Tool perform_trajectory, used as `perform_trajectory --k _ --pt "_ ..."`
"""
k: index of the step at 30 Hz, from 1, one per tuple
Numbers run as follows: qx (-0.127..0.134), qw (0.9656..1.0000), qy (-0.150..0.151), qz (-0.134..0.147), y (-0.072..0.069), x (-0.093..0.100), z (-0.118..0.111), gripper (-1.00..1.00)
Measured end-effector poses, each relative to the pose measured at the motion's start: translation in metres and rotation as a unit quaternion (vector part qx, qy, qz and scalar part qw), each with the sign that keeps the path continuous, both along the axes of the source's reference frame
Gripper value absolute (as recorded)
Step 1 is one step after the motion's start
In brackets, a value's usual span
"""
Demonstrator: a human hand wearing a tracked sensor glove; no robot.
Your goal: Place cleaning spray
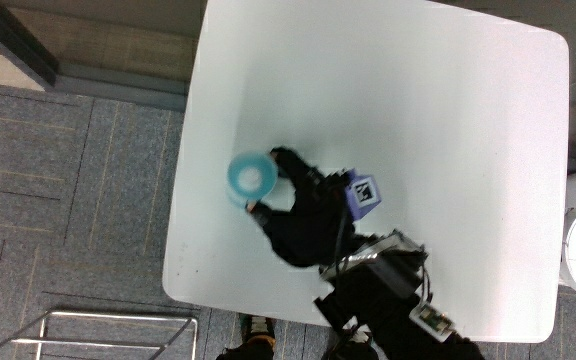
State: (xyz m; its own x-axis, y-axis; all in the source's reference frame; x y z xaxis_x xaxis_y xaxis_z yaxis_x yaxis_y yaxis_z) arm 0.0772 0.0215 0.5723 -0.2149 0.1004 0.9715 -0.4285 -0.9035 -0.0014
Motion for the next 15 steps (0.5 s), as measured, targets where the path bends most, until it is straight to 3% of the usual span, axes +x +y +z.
perform_trajectory --k 4,5,7,8,11,13,15 --pt "0.015 0.9998 0.005 -0.012 0.012 -0.009 0.002 0.00" --pt "0.017 0.9990 0.031 -0.029 0.015 -0.010 0.009 0.00" --pt "0.017 0.9988 0.025 -0.038 0.021 -0.013 0.009 0.00" --pt "0.000 0.9993 0.007 -0.035 0.024 -0.016 0.004 0.00" --pt "-0.006 0.9982 0.032 -0.051 0.034 -0.018 0.014 0.00" --pt "-0.004 0.9977 0.030 -0.060 0.039 -0.019 0.017 0.00" --pt "-0.012 0.9965 0.053 -0.064 0.045 -0.019 0.021 0.00"
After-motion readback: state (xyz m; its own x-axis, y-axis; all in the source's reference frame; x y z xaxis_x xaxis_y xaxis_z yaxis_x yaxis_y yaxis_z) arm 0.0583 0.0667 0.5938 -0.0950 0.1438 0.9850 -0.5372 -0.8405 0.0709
